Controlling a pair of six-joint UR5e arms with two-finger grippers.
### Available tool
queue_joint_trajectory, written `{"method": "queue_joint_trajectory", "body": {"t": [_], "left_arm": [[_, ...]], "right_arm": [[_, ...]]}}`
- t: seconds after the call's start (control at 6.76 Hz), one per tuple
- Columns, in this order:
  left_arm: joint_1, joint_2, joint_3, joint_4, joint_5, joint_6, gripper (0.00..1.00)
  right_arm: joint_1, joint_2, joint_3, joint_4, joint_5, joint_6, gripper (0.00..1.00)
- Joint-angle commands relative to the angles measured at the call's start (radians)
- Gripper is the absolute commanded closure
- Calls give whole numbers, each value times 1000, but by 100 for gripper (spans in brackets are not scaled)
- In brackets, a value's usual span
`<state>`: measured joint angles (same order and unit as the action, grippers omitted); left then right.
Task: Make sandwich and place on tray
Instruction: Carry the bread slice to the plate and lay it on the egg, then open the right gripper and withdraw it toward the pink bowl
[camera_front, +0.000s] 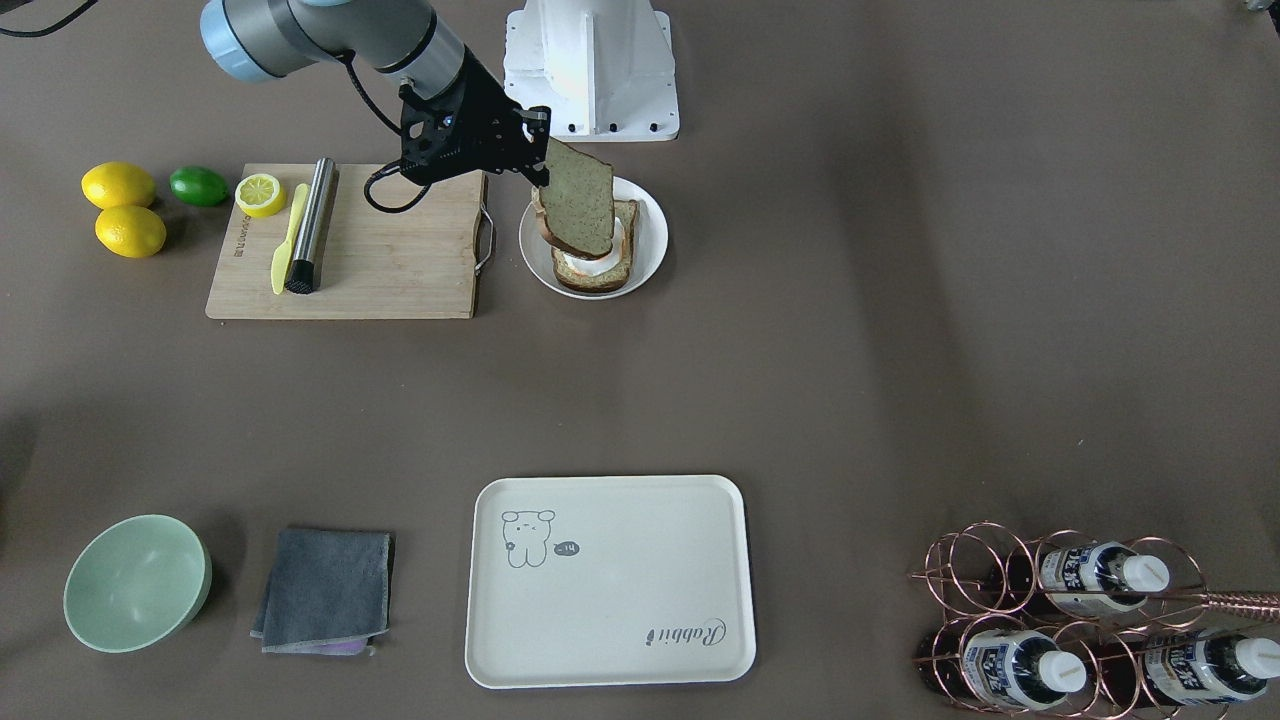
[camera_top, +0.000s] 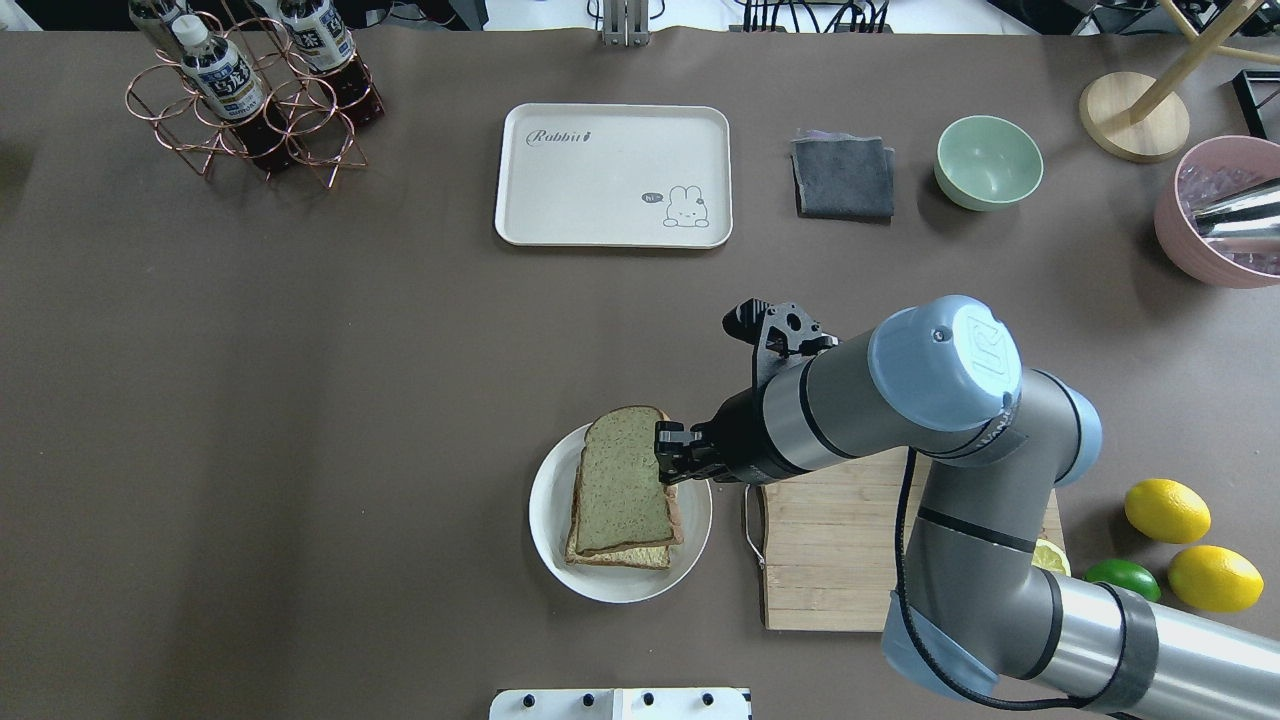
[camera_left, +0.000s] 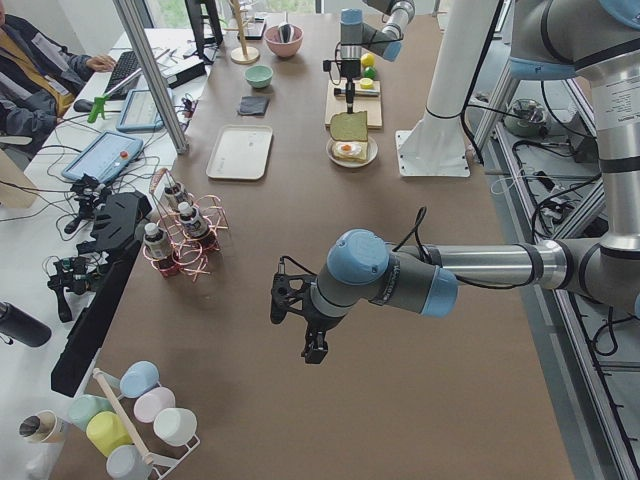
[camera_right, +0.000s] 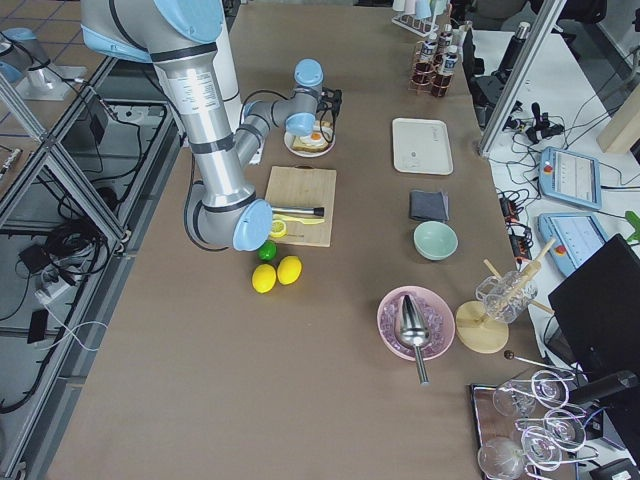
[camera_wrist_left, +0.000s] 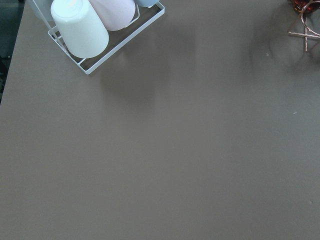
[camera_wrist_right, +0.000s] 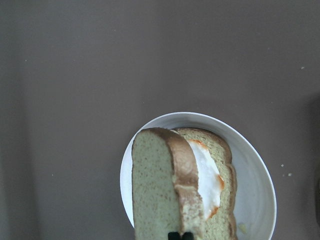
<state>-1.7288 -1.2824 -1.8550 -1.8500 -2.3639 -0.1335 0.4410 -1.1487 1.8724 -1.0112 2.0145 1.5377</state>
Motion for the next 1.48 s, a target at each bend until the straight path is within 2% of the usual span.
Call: {"method": "queue_joint_trajectory", "body": {"t": [0.0,0.74,0.89,1.04,1.18,1.33], "left_arm": [[0,0,-1,0,3,0,3],[-2,0,-6,0,3,0,3],[-5,0,-7,0,3,0,3],[-5,0,-10,0,3,0,3],[-5,0,-10,0,3,0,3],[-5,0,-10,0,2,0,3]], "right_arm": [[-21,6,-143,230,-2,59,100],[-30,-19,-162,233,-3,53,100],[-31,-22,-162,232,-3,53,90],[-34,-20,-170,233,-5,55,66],[-36,-19,-177,234,-10,56,53],[-38,-16,-177,234,-23,58,36]]}}
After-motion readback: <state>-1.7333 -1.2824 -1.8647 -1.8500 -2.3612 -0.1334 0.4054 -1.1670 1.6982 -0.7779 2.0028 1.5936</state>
